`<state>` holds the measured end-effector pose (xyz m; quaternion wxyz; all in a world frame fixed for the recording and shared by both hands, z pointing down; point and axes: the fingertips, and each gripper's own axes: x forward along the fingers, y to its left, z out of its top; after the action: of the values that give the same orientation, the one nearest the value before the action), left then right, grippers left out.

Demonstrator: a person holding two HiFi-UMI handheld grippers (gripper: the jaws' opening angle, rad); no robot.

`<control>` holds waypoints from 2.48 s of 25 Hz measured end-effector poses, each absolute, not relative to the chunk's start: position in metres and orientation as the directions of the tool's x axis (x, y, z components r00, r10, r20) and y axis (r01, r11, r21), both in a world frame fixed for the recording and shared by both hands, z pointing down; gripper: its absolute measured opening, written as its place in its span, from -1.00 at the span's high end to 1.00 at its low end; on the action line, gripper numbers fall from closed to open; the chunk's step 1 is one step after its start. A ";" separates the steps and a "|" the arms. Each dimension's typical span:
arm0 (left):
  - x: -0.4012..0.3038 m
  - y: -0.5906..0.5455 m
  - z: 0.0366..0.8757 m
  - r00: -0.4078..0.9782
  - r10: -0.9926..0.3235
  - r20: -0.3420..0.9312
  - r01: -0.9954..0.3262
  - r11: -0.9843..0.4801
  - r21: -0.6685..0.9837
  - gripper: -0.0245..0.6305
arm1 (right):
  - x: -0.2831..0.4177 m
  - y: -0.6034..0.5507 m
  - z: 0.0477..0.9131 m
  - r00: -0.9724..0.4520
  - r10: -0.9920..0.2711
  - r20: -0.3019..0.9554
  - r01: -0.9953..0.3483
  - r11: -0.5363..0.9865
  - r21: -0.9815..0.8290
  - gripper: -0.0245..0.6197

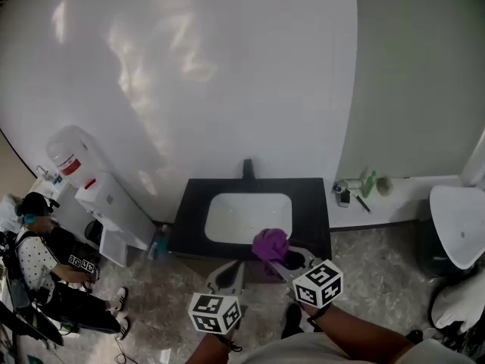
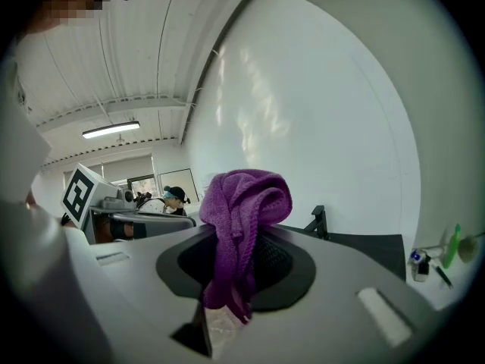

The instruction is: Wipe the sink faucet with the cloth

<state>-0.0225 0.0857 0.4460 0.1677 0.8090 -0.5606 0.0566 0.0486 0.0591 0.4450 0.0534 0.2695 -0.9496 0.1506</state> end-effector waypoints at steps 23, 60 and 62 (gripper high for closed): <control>-0.121 -0.231 0.494 0.523 -0.797 0.302 -0.843 -0.431 0.323 0.90 | -0.046 -0.271 0.512 -0.749 -0.558 0.359 -0.660 0.682 -0.317 0.64; -0.151 -0.302 0.567 0.522 -0.741 0.423 -0.843 -0.370 0.391 0.91 | -0.127 -0.401 0.660 -0.710 -0.376 0.595 -0.618 0.737 -0.273 0.66; -0.151 -0.302 0.566 0.520 -0.743 0.422 -0.843 -0.368 0.391 0.91 | -0.133 -0.362 0.676 -0.725 -0.306 0.617 -0.588 0.742 -0.322 0.66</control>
<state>-0.1506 -0.3018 0.5662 0.2888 0.8225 -0.4821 0.0870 -0.1325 -0.3620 0.6760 0.2738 0.2504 -0.8922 0.2575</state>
